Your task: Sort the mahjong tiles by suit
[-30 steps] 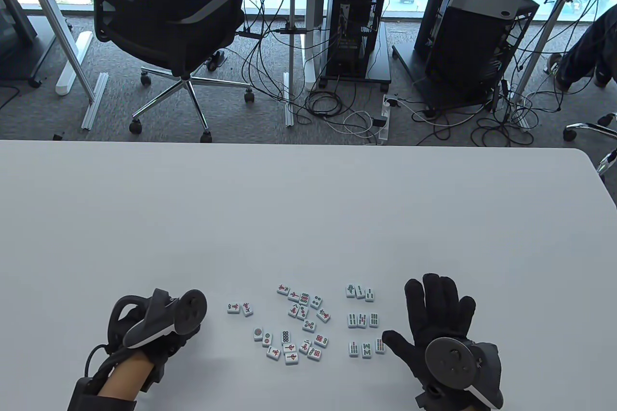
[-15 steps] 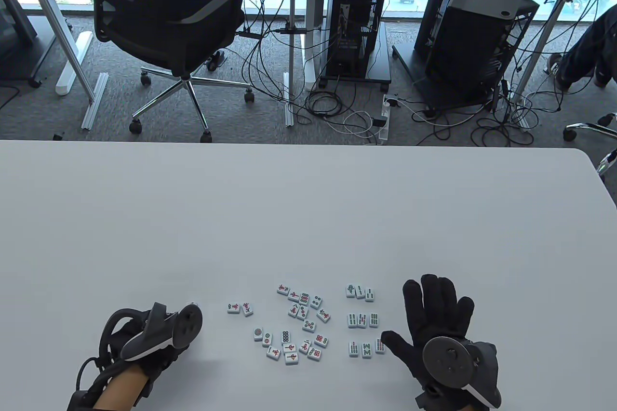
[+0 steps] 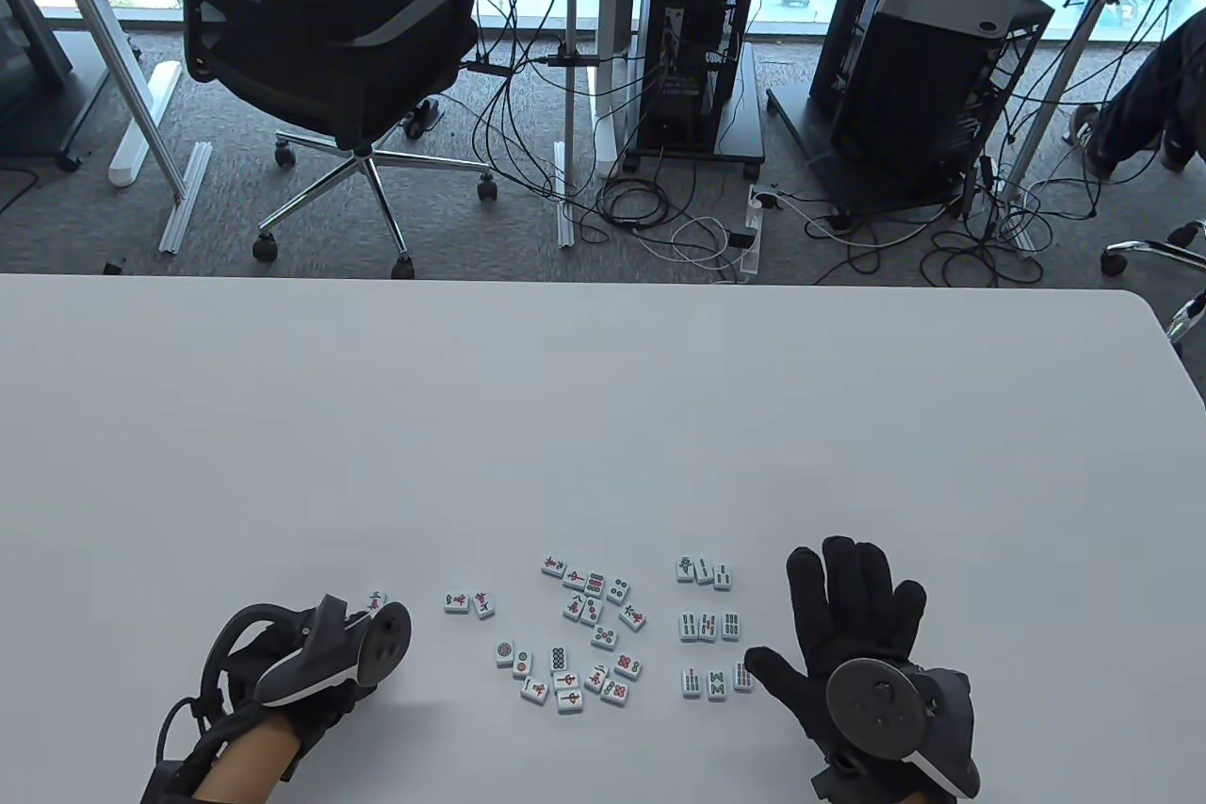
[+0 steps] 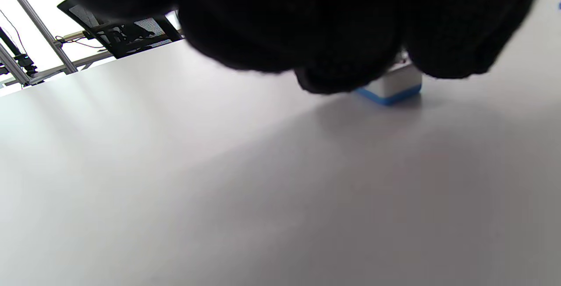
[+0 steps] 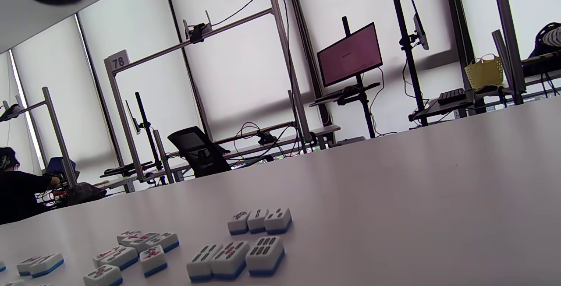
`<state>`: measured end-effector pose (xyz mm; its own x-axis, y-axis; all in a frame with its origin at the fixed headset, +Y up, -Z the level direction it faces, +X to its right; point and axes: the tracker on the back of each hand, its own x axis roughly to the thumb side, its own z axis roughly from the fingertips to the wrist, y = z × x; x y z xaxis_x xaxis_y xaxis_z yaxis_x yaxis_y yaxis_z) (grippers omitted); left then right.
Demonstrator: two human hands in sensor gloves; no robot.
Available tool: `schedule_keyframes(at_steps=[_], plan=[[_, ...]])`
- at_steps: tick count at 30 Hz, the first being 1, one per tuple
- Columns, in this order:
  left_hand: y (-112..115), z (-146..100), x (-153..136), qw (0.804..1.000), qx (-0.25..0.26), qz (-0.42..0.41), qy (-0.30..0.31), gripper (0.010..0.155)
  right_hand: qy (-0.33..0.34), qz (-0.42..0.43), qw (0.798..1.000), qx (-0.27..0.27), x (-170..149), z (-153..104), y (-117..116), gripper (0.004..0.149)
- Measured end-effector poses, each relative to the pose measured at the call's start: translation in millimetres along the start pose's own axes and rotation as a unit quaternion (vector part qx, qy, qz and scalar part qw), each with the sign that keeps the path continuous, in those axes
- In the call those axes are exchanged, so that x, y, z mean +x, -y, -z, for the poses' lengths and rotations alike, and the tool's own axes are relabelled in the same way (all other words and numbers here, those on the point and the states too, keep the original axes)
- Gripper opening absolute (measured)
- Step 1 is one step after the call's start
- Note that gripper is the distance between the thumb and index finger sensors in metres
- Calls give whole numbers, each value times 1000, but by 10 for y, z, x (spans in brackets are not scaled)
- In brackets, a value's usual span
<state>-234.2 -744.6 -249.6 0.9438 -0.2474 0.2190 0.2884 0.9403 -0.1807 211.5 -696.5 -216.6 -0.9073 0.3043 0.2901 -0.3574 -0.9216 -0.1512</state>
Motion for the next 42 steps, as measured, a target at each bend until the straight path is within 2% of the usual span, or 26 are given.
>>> schedule_keyframes(at_steps=[3, 7, 11, 15, 18, 21, 28, 34, 42], plan=[[-165, 43, 65, 1000, 26, -7, 4, 61, 0, 0, 1000, 1, 2, 2, -3, 87], [-329, 225, 222, 999, 48, -18, -14, 57, 2, -2, 1000, 1, 7, -1, -7, 88], [-352, 516, 366, 997, 12, -55, -50, 52, 3, 0, 1000, 1, 7, -3, -8, 87], [-312, 707, 441, 996, -33, -35, -76, 52, 5, 4, 1000, -1, 8, -6, -7, 88], [-278, 798, 480, 996, -44, -7, -78, 52, 7, 8, 1000, -2, 6, -6, -11, 87], [-255, 852, 468, 994, -62, 35, -85, 50, 8, 10, 1000, -5, 8, -9, -9, 87], [-322, 830, 429, 995, -49, 18, -86, 53, 9, 11, 1000, -5, 4, -12, -15, 87], [-265, 859, 531, 992, -96, 23, -81, 62, 10, 8, 1000, -4, 3, -12, -23, 87], [-214, 916, 573, 990, -115, 10, -75, 62, 10, 10, 1000, -4, 1, -7, -26, 87]])
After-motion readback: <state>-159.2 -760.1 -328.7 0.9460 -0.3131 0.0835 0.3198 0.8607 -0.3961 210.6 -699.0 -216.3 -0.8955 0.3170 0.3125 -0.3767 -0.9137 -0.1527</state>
